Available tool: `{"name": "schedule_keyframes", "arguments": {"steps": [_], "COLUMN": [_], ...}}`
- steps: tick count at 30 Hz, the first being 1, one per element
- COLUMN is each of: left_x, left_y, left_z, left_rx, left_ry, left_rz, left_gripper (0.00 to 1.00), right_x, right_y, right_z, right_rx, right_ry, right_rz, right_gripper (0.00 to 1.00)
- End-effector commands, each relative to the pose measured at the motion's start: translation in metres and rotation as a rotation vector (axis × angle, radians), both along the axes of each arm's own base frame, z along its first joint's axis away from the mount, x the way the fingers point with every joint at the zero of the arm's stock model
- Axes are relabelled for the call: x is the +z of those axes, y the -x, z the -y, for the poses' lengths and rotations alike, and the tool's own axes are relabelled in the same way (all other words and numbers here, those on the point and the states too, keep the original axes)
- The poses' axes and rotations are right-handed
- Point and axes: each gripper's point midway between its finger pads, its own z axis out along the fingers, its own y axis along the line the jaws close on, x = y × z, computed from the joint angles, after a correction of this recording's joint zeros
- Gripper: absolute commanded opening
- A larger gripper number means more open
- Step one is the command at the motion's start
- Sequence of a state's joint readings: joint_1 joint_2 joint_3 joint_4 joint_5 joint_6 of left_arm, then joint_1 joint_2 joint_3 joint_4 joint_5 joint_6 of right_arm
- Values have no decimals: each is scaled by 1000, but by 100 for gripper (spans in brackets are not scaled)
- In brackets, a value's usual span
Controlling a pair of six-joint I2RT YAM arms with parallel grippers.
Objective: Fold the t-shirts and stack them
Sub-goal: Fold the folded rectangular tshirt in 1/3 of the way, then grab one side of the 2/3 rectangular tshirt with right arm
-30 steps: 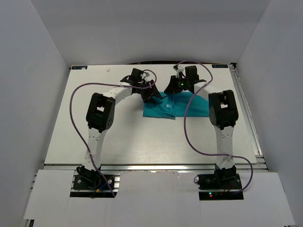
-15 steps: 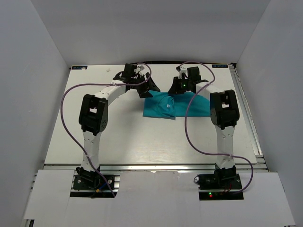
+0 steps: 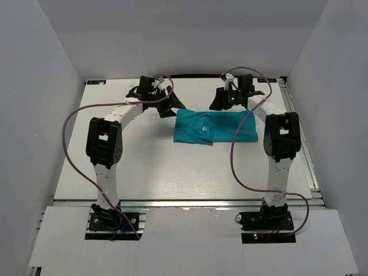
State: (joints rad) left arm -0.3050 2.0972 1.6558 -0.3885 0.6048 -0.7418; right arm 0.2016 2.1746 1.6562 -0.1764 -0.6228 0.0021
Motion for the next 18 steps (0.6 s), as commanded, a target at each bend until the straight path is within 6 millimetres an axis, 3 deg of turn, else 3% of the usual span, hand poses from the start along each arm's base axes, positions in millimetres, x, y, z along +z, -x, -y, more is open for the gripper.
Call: {"name": "schedule_keyframes", "arguments": {"steps": [1, 3, 4, 5, 7, 8, 9, 11, 12, 15, 18], "left_x": [72, 78, 91, 87, 106, 98, 101, 104, 103, 100, 98], "left_y": [-4, -4, -2, 2, 5, 8, 10, 14, 19, 27, 31], "left_z": [-29, -45, -55, -64, -83, -94, -99, -105, -109, -110, -109], "left_rx": [39, 72, 97, 113, 160, 181, 191, 204, 213, 217, 216], "left_ry": [16, 7, -6, -25, -33, -43, -39, -32, -27, -10, 0], "left_rz": [183, 198, 236, 234, 287, 275, 284, 302, 296, 288, 281], "left_gripper": [77, 77, 77, 78, 87, 87, 87, 88, 88, 88, 88], "right_x": [56, 59, 53, 46, 44, 42, 35, 26, 18, 4, -6], "right_y": [16, 26, 32, 40, 48, 50, 51, 59, 61, 63, 61], "right_z": [31, 51, 74, 87, 127, 139, 159, 176, 192, 210, 215], "right_rx": [36, 46, 20, 26, -37, -34, -70, -91, -125, -168, -180], "right_ry": [14, 47, 69, 96, 148, 185, 233, 281, 325, 377, 394], "right_rz": [106, 121, 91, 89, 63, 68, 45, -1, -20, -48, -57], "right_gripper": [51, 57, 62, 65, 71, 72, 77, 89, 89, 89, 89]}}
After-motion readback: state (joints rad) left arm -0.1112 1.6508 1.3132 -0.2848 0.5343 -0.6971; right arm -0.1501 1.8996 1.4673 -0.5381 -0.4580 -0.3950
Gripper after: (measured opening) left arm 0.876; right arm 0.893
